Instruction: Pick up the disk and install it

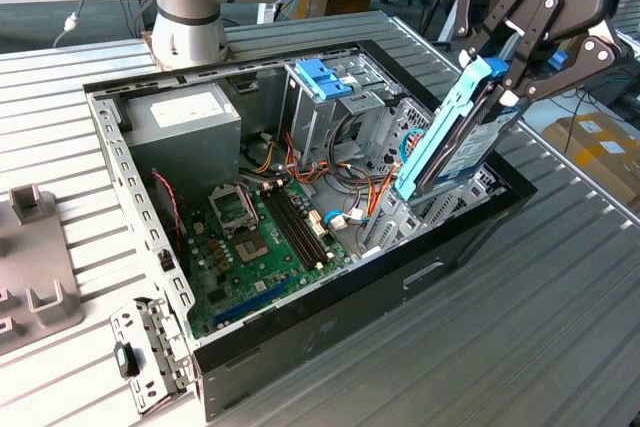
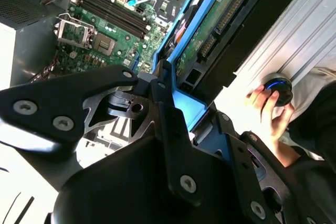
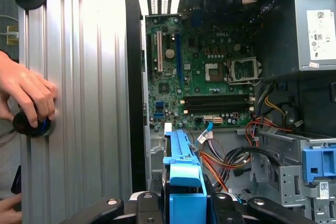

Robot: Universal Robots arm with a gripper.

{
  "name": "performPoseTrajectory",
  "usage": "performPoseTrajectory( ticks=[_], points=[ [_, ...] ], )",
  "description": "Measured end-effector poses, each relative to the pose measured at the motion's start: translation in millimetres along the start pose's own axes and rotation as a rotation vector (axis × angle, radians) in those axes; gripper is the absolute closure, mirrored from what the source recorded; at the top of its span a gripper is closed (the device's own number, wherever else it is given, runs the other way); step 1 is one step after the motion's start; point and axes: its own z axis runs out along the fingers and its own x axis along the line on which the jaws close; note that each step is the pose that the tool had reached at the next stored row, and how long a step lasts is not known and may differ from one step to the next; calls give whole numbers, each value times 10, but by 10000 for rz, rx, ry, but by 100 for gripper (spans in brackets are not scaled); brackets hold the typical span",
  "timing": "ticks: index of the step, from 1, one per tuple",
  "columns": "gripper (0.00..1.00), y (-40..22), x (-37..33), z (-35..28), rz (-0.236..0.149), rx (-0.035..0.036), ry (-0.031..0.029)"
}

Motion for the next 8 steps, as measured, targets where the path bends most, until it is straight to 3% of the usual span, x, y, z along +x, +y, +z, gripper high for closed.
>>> performPoseTrajectory(
  ticks=[8],
  points=[
    [63,-68,-2,8,1,1,-1]
  ],
)
